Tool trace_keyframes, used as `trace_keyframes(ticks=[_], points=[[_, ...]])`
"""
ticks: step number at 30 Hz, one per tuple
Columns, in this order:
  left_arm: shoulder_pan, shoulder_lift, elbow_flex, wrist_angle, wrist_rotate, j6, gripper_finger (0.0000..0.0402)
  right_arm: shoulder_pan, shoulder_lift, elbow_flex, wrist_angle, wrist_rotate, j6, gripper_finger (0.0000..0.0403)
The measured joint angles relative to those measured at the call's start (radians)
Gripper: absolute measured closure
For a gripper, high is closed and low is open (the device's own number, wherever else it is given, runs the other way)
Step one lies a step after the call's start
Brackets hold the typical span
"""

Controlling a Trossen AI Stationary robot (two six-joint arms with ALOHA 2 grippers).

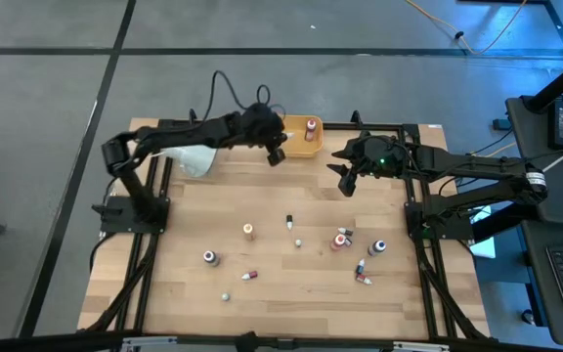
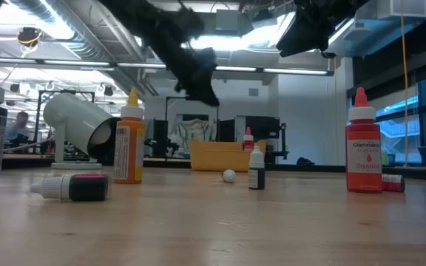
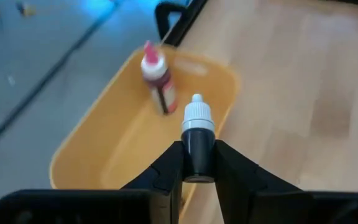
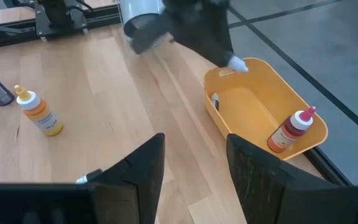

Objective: Pick & Place food coloring
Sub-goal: Put the black food coloring bottle into the yellow bin

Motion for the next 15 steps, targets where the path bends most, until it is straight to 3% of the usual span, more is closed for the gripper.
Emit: trace_keyframes(ticks=[15], points=[[0.041,0.233,0.012,0.04,-0.007,-0.039,0.0326,0.0,0.0,0.0,0.0,0.0,0.0,0.0228]])
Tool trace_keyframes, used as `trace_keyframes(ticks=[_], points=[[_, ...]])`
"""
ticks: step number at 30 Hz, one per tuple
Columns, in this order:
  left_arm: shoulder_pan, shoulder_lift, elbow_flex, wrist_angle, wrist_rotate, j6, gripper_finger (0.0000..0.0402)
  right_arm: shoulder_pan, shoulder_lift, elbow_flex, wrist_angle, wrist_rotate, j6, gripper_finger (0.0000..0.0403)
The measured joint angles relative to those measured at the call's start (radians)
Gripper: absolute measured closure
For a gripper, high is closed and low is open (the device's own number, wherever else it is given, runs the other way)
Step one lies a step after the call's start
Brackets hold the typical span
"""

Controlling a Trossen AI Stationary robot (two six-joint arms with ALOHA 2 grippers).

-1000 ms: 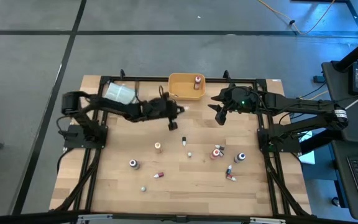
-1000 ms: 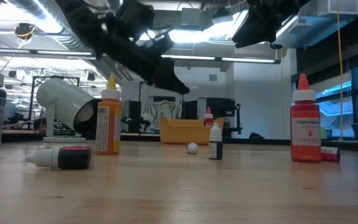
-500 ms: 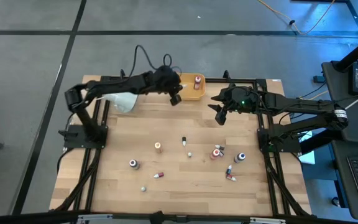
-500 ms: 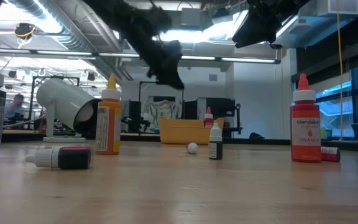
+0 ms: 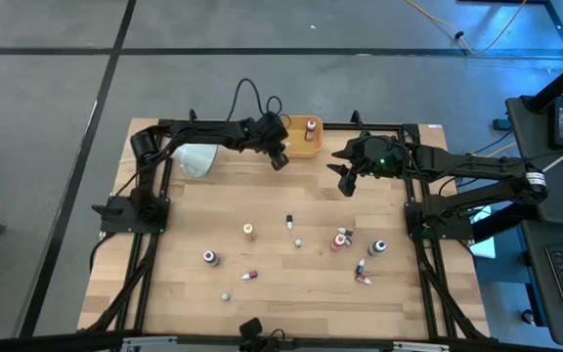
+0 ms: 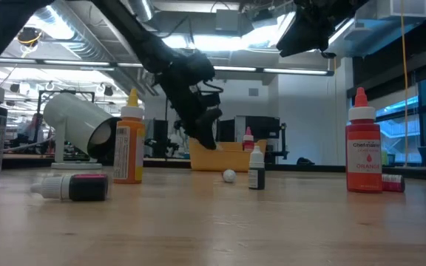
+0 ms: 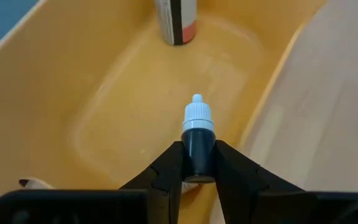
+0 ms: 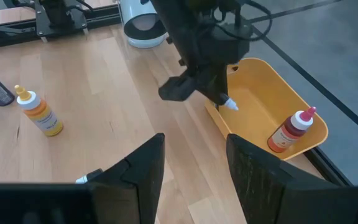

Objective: Pick & Place food coloring
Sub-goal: Put the black food coloring bottle into the yellow bin, then put the green food coloring bottle into the yellow bin

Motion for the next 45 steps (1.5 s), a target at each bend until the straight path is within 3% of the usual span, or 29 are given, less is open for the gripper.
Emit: trace_keyframes(ticks=[7,32,38,45], points=[[-0.001,0.021,0.001,0.011,-0.052,0.001,0.0319,0.0,0.0,0.0,0.0,0.0,0.001,0.0228],[-0.003,0.012,0.001,0.011,-0.05,-0.007,0.0284,0.0,0.0,0.0,0.0,0.0,0.001,0.0228],[-0.006,-0.074,0.029,-0.004,-0.047,-0.007,0.027,0.0,0.0,0.0,0.0,0.0,0.001,0.0228],[-0.041,-0.286,0.038,-0.034,-0.004,-0.006,0.0273,0.0,0.0,0.0,0.028,0.0,-0.003,0.0228]])
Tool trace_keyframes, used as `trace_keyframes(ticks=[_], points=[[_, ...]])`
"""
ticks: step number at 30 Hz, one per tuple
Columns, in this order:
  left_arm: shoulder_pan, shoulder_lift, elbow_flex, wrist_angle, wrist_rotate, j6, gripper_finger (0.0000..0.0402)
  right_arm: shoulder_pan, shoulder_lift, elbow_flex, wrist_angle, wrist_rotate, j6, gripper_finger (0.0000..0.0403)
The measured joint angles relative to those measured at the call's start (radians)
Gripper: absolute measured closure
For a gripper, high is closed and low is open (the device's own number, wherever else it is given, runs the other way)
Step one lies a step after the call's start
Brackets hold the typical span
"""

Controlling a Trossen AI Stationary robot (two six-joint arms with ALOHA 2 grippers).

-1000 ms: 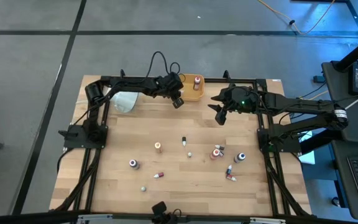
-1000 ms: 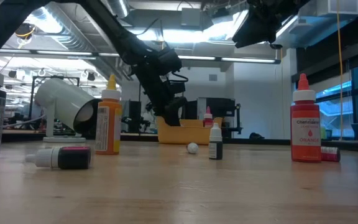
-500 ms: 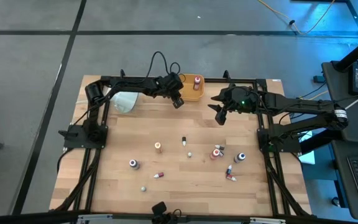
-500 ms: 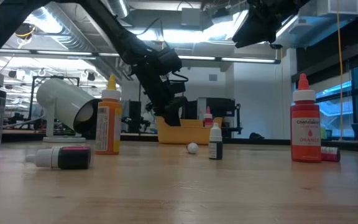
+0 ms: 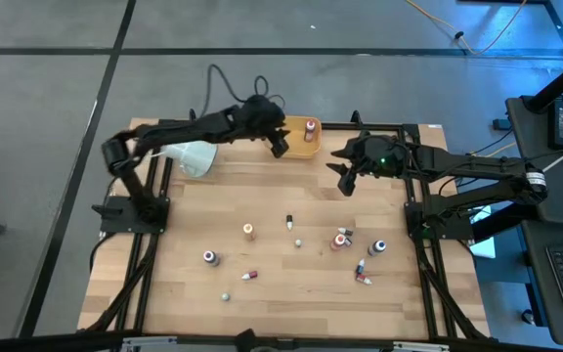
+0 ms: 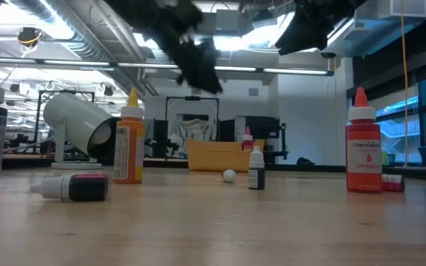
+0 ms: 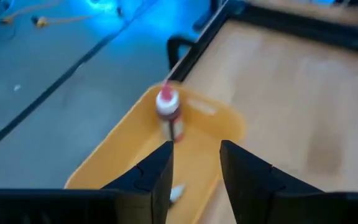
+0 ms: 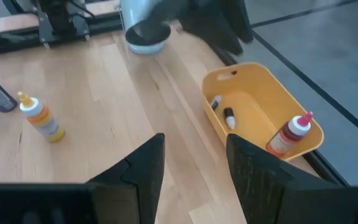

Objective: Pick & Place food coloring
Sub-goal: Put the green food coloring bottle into the yellow bin

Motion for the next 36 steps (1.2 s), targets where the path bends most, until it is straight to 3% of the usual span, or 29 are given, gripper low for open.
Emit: trace_keyframes(ticks=[6,11,17,22,25,32,36], points=[[-0.054,-0.182,-0.009,-0.142,0.015,-0.001,0.027,0.0,0.0,0.0,0.057,-0.004,-0.038,0.0228],[-0.091,-0.316,-0.153,-0.1,0.085,-0.012,0.0272,0.0,0.009,0.0,0.144,-0.129,-0.118,0.0223],[-0.118,-0.487,-0.43,0.174,0.15,-0.087,0.0273,0.0,0.087,0.0,0.244,-0.24,-0.161,0.0175],[-0.185,-0.594,-0.602,0.408,0.148,-0.132,0.027,0.0,0.2,0.0,0.303,-0.239,-0.156,0.0125],[-0.217,-0.636,-0.66,0.437,0.137,-0.168,0.0272,0.0,0.262,0.0,0.305,-0.254,-0.162,0.011],[-0.262,-0.66,-0.693,0.437,0.134,-0.187,0.0274,0.001,0.403,0.017,0.255,-0.523,-0.294,0.0107],[-0.27,-0.661,-0.693,0.438,0.134,-0.186,0.0274,0.0,0.493,0.047,0.223,-0.555,-0.399,0.0107]])
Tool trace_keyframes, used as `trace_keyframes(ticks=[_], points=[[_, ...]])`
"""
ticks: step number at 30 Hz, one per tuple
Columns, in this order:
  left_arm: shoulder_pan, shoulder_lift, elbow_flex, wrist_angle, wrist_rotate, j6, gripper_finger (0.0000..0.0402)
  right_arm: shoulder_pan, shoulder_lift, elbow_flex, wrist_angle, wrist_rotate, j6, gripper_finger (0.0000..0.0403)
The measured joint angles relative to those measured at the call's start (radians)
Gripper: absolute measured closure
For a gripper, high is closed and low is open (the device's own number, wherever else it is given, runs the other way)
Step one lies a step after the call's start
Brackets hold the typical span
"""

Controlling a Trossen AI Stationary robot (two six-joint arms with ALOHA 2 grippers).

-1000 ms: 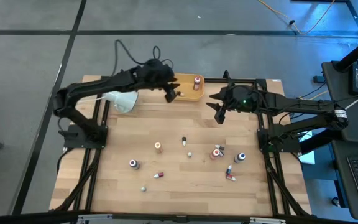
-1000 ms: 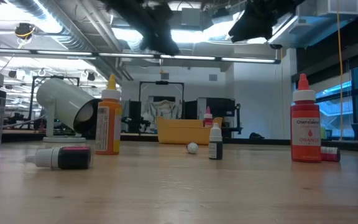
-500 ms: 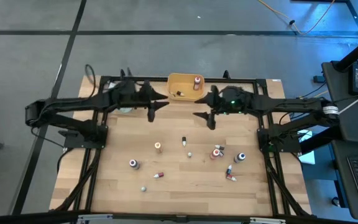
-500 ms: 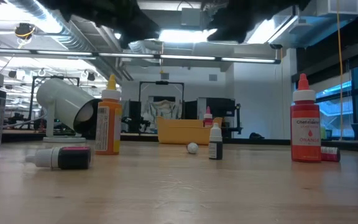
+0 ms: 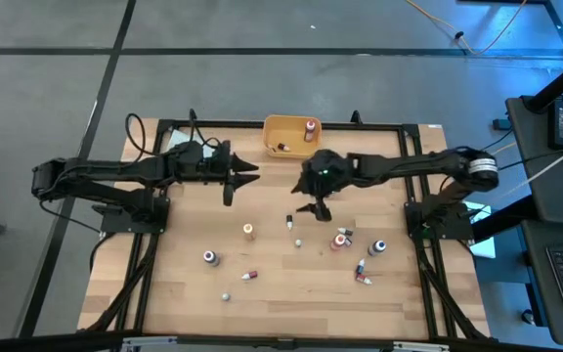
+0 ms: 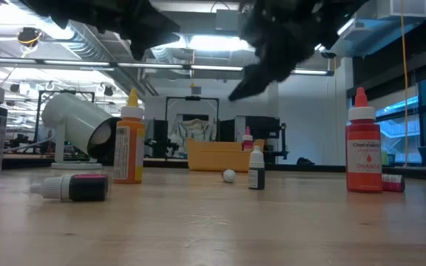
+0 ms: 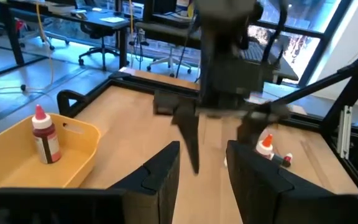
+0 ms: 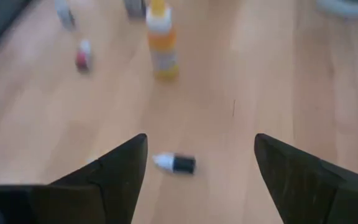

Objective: Pick & Place food coloring
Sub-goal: Put the green food coloring bottle into the yellow bin

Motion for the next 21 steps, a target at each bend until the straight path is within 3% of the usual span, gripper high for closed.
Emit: trace_keyframes(ticks=[13,21], points=[[0.0,0.001,0.0,-0.011,0.001,-0.034,0.0274,0.002,0.271,0.177,-0.194,0.004,-0.384,0.0107],[-0.001,0.001,0.0,-0.06,0.002,-0.077,0.0274,0.004,0.358,0.231,-0.201,0.004,-0.473,0.0107]])
